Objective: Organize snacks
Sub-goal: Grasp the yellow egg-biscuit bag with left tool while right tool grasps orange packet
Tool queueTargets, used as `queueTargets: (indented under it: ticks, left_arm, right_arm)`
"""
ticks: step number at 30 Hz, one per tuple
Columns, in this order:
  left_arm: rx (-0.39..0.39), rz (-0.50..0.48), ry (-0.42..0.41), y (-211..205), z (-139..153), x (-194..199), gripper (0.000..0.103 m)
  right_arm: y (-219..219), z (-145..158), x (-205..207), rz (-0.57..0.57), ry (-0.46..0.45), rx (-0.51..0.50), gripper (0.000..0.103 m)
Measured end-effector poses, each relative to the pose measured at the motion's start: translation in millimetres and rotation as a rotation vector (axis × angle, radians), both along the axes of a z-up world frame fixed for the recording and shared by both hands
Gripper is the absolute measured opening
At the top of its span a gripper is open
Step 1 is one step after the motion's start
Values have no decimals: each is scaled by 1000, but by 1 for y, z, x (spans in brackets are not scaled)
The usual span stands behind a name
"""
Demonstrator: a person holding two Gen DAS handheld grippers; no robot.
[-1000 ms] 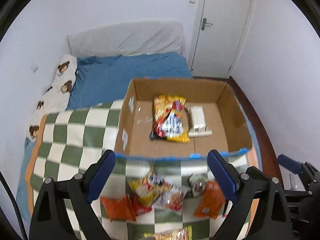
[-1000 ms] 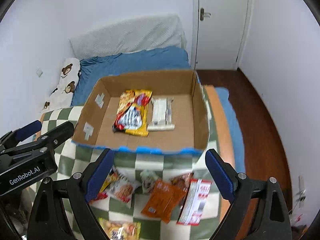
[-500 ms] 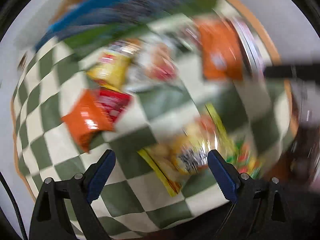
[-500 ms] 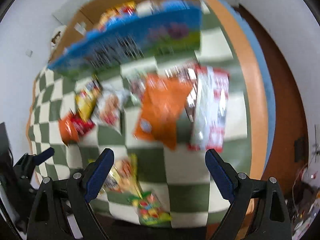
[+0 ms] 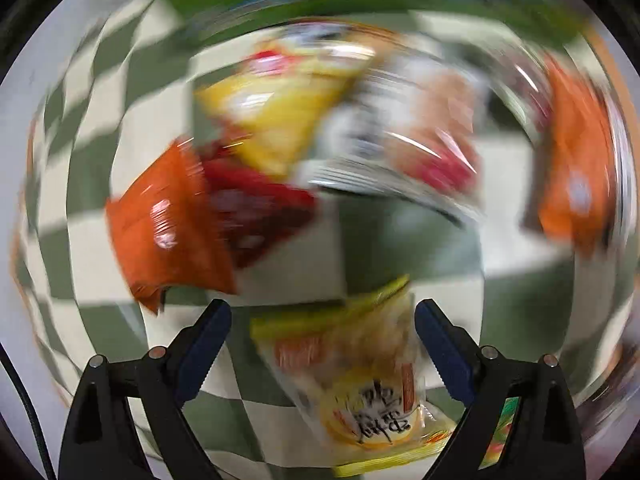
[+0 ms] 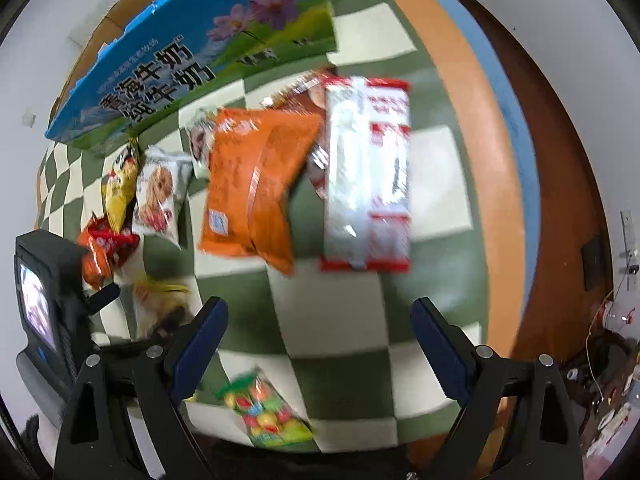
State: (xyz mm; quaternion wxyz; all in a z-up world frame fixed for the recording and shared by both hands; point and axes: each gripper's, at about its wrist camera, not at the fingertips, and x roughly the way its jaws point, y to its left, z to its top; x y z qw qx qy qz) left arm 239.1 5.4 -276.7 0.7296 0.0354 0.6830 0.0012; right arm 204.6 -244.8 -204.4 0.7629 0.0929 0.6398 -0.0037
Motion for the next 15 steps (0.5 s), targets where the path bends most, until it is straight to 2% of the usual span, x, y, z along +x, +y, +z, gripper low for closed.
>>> queueTargets:
  ticks: [1,3,7,8,9,11,15]
  left_arm:
    - [-51,59,21,13,1,2,94]
    - [-110,111,35,28,6,0,94]
    - [-157,150,67,47,10,-17,94]
    - [-177,167,89,50,7,-22,94]
    - [-206,190,112,54,3,-26,94]
    - [-282,262,170,64,-9,-37,94]
    - [-395,363,249,66,-34,-54,94]
  right_arm:
    - [4,-2,7,-2,-4,7,95]
    - [14,-8,23,-13,-9,25,95]
    - [31,-28,55,-59,-15,25,93]
    - [34,-35,62,-66,2,18,82]
    - [36,-41,66,-67,22,9,62]
    - [37,-44,64,-64,27,-1,61]
    - [43,-46,37,48,79,-17,59]
